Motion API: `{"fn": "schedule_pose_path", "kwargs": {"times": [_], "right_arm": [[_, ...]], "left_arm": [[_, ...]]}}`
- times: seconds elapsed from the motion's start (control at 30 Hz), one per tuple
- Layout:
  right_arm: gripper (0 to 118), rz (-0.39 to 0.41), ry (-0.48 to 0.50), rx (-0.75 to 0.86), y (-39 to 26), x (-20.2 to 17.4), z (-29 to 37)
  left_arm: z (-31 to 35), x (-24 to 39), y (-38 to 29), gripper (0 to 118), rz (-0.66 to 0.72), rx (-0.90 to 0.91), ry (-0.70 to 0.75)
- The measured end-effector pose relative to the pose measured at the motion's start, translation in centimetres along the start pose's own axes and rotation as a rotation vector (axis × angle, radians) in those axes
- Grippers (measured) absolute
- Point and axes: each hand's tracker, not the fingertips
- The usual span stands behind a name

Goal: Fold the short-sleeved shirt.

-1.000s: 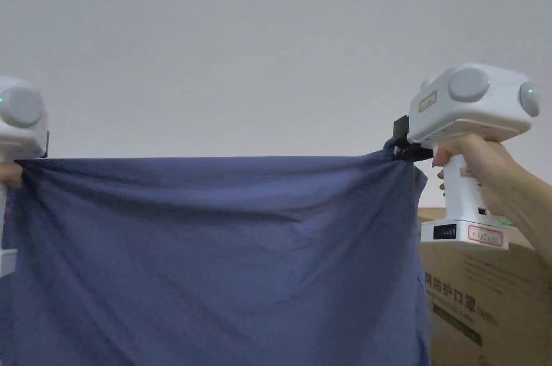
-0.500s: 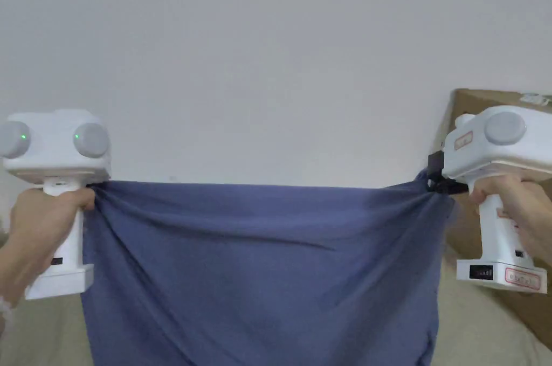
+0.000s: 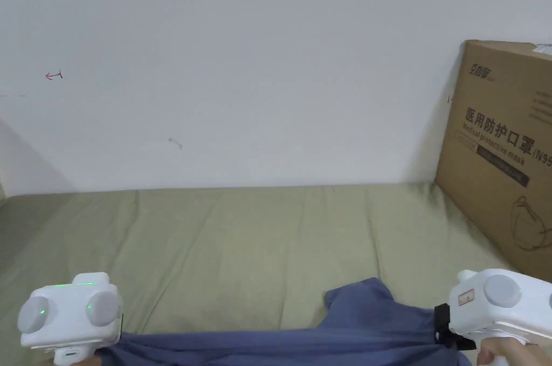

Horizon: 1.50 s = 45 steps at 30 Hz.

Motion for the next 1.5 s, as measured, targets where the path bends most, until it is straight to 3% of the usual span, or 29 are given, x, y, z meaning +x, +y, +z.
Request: {"fn": "schedule_pose_path", "kwargs": {"times": [0.27,0.4,0.57,0.7,0.77,0.87,0.9,0.97,1.0,1.07,1.1,1.2,1.23,1.27,1.3,1.33,1.37,1.5], "right_arm": [[1,0.135,0.074,0.064,-10.3,0.7,11.8],[1,0.15,0.098,0.064,-17.9,2.4,16.8],[1,0.12,0.065,0.043,-27.6,4.9,20.0],[1,0.057,0.049,-0.006,-34.4,7.1,20.5],[1,0.019,0.07,-0.021,-36.4,8.0,20.5],[2,0.034,0.059,-0.01,-37.7,8.6,20.4],[15,0.039,0.06,0.001,-37.9,8.6,20.4],[64,0.065,0.002,0.027,-37.4,7.9,20.6],[79,0.087,-0.025,0.061,-36.9,7.6,20.7],[84,0.114,-0.032,0.096,-35.7,6.8,21.4],[85,0.122,-0.028,0.12,-35.1,6.3,21.7],[84,0.151,0.019,0.178,-32.9,4.6,22.6],[80,0.152,0.036,0.198,-32.5,3.9,22.7],[68,0.151,0.041,0.215,-32.0,3.7,22.5],[27,0.151,0.041,0.227,-31.7,3.0,22.2],[3,0.142,0.037,0.233,-31.8,2.5,21.7],[2,0.131,0.05,0.237,-31.9,2.2,21.2],[0,0.093,0.103,0.169,-32.2,1.9,18.4]], "left_arm": [[11.3,-5.3,-8.7,3,-0.007,0.082,-0.037],[16.7,-7.0,-15.1,3,-0.022,0.076,-0.024],[21.2,-8.1,-23.8,3,-0.1,0.057,-0.005],[23.6,-9.6,-30.0,3,-0.036,0.005,-0.043],[24.5,-9.7,-32.6,3,-0.051,-0.007,-0.024],[24.6,-10.1,-34.5,6,-0.092,-0.014,-0.02],[24.6,-10.3,-34.6,21,-0.068,-0.043,-0.058],[25.0,-10.5,-34.4,68,-0.012,-0.013,-0.105],[25.2,-10.4,-33.8,85,-0.026,-0.011,-0.097],[25.7,-10.1,-32.5,91,-0.032,0.012,-0.092],[26.3,-9.8,-31.8,104,-0.034,0.05,-0.093],[26.9,-8.9,-29.7,100,-0.046,0.091,-0.128],[26.9,-8.5,-29.2,93,-0.047,0.109,-0.143],[26.8,-8.2,-28.9,77,-0.041,0.117,-0.145],[26.5,-7.7,-28.5,39,-0.038,0.11,-0.143],[25.7,-7.3,-28.6,7,-0.036,0.101,-0.145],[25.0,-7.0,-28.8,0,-0.029,0.093,-0.141],[21.8,-6.5,-29.0,0,0.002,-0.009,-0.193]]}}
